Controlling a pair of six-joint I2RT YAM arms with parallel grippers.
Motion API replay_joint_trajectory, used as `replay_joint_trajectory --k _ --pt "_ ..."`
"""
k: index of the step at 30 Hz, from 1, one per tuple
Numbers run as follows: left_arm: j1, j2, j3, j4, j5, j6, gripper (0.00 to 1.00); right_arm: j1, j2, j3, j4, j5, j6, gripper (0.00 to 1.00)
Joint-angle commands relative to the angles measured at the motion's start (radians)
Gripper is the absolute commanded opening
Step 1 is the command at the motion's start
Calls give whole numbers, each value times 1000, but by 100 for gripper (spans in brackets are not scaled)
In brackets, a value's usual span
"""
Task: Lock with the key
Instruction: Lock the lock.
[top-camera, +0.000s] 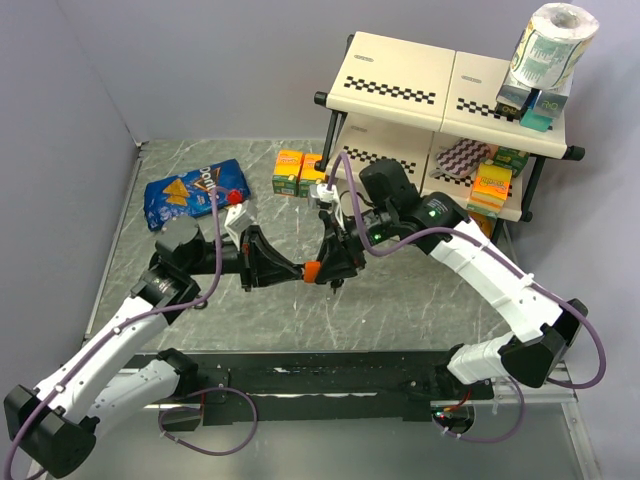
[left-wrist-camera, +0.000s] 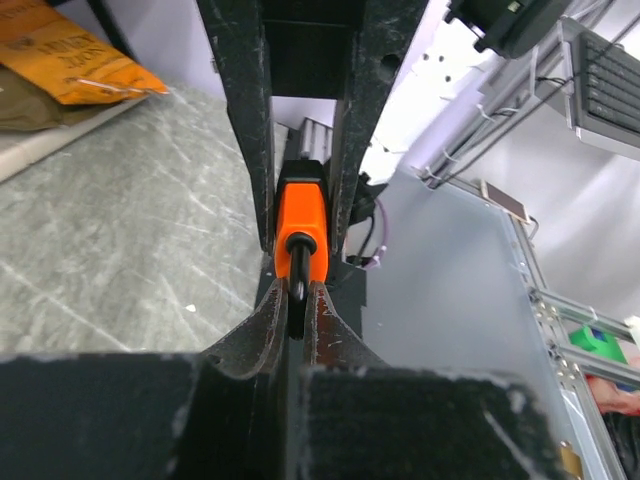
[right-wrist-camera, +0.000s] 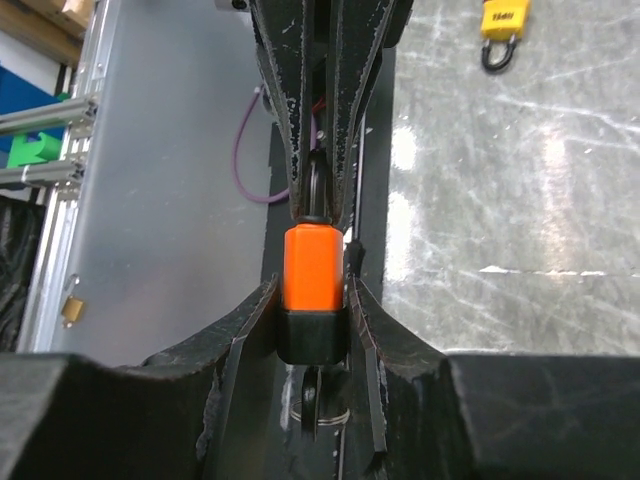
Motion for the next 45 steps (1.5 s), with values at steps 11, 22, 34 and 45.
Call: replay_joint_trajectory --k 11,22,34,45 --pt "165 9 133 -198 146 164 1 -126 -55 -11 71 11 -114 74" --pt "167 -4 119 -151 151 132 1 -113 -37 -36 50 -3 -109 52" --pt "168 1 111 -146 140 136 1 -68 -36 -59 4 20 -180 19" --pt "202 29 116 -172 146 182 1 -132 -98 -157 -48 38 -227 0"
